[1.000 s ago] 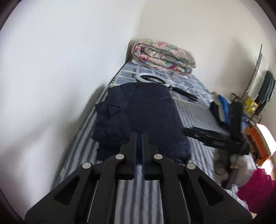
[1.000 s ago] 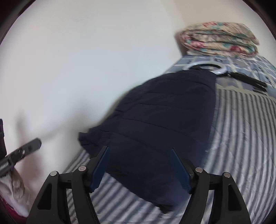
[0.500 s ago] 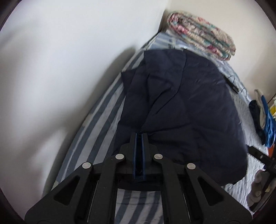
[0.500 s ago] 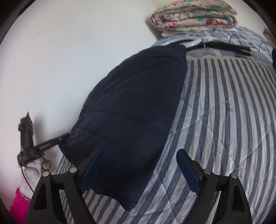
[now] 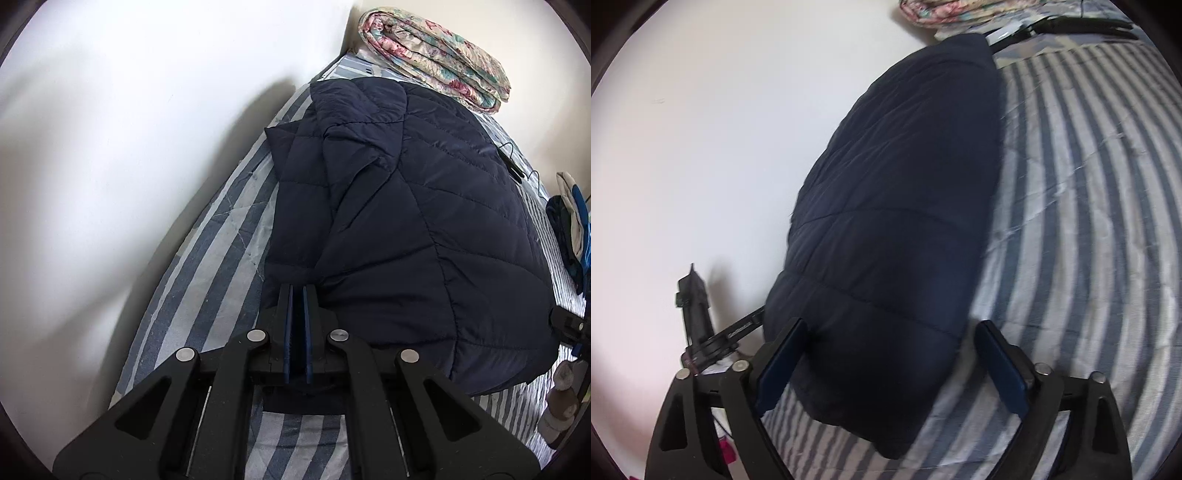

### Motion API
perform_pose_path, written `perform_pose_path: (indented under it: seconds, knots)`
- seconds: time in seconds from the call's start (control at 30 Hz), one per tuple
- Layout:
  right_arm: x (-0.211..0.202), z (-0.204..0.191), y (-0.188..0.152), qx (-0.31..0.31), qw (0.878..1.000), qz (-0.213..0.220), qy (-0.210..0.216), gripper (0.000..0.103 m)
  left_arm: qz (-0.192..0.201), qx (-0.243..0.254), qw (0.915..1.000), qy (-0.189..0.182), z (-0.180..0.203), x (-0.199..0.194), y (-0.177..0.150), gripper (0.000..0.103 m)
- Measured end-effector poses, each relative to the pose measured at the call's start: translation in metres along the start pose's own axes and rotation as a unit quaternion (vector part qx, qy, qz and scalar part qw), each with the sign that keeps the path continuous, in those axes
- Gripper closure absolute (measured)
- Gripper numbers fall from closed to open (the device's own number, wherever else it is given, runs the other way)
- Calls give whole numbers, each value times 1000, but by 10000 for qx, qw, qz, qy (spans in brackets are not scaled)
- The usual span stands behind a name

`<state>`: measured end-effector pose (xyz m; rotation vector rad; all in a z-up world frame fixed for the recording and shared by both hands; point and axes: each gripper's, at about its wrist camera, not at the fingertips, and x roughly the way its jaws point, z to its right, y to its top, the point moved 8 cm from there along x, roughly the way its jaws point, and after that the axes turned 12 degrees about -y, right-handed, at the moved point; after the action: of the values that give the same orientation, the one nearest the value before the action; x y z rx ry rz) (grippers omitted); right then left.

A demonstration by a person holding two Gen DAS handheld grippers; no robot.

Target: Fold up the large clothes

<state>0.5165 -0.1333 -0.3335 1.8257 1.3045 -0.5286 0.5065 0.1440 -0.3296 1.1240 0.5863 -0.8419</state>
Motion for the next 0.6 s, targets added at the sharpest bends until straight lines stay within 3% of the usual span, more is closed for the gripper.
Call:
perform_pose_path:
  seconds: [0.3, 0.4, 0.6]
  knots:
    - [6, -18, -6, -125, 9995, -286, -14, 64, -87, 33, 9999, 66, 1, 0, -1, 101]
    - [0, -21, -5, -233, 9991, -298, -174, 71, -108, 39, 9999, 74, 2, -1, -3, 101]
    - [-11, -30, -9, -353, 9978, -404, -387, 76, -220, 98, 9997, 70, 8, -8, -12, 101]
